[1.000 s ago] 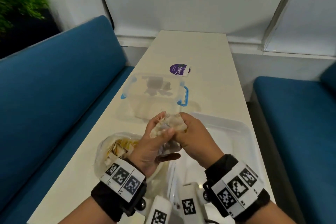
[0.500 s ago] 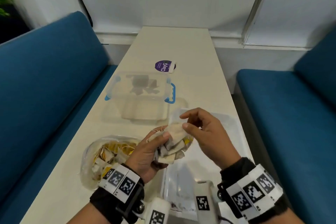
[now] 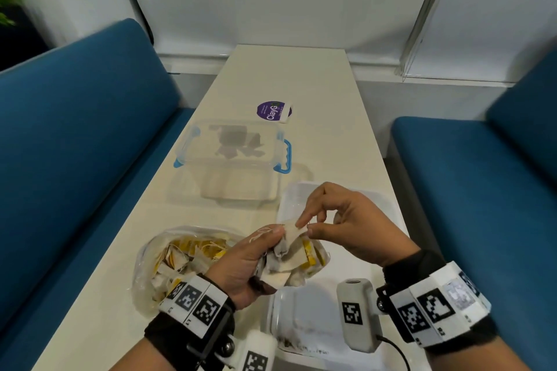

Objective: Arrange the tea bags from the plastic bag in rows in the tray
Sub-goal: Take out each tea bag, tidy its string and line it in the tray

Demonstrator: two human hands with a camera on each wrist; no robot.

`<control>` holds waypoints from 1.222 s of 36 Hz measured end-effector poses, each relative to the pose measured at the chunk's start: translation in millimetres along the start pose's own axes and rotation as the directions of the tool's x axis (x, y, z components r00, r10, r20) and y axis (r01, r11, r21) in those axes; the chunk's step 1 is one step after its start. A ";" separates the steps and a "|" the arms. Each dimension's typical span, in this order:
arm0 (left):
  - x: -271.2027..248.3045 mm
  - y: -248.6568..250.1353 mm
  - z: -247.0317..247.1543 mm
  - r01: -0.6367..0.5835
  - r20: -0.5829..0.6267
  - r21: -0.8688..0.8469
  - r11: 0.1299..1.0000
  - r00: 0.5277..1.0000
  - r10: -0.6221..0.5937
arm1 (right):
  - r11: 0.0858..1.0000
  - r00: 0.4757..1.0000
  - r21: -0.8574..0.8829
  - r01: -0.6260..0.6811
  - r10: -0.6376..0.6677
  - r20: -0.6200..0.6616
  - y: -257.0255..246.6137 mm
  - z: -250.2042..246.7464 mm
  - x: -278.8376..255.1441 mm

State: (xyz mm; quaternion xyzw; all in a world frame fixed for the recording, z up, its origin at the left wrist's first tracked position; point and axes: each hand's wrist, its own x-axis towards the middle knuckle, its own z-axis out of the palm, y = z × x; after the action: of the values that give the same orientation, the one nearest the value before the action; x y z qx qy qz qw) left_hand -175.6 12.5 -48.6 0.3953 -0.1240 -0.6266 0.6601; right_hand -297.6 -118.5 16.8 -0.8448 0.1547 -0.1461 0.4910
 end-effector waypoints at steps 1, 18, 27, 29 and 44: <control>0.4 -1.4 -0.9 0.011 0.004 -0.006 1.000 1.000 -0.011 | 1.000 1.000 -0.007 -0.005 0.005 0.003 -0.2 0.3 0.0; -10.8 -2.6 4.7 0.052 -0.020 -0.067 0.996 0.998 -0.053 | 0.951 0.958 0.229 -0.206 0.244 -0.152 -4.4 1.3 8.5; -8.1 -1.8 -9.0 0.019 -0.092 0.021 1.000 0.996 -0.017 | 0.903 0.892 0.356 -0.241 0.351 -0.285 11.2 -16.0 20.7; -7.9 -1.3 -10.6 0.020 -0.099 0.042 0.999 0.995 -0.016 | 0.908 0.877 0.307 -0.285 0.376 -0.297 19.5 -17.1 29.9; 2.6 -14.7 -19.5 0.104 -0.205 0.328 0.939 0.978 -0.037 | 0.838 0.855 -0.200 -0.507 0.462 -0.234 122.3 37.0 88.1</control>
State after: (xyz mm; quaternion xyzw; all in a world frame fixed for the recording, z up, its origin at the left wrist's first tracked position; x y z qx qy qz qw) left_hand -172.9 18.7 -72.3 0.5662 -0.1498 -0.5774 0.5688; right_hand -217.1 -182.6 -99.4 -0.8172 0.4244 -0.0700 0.3837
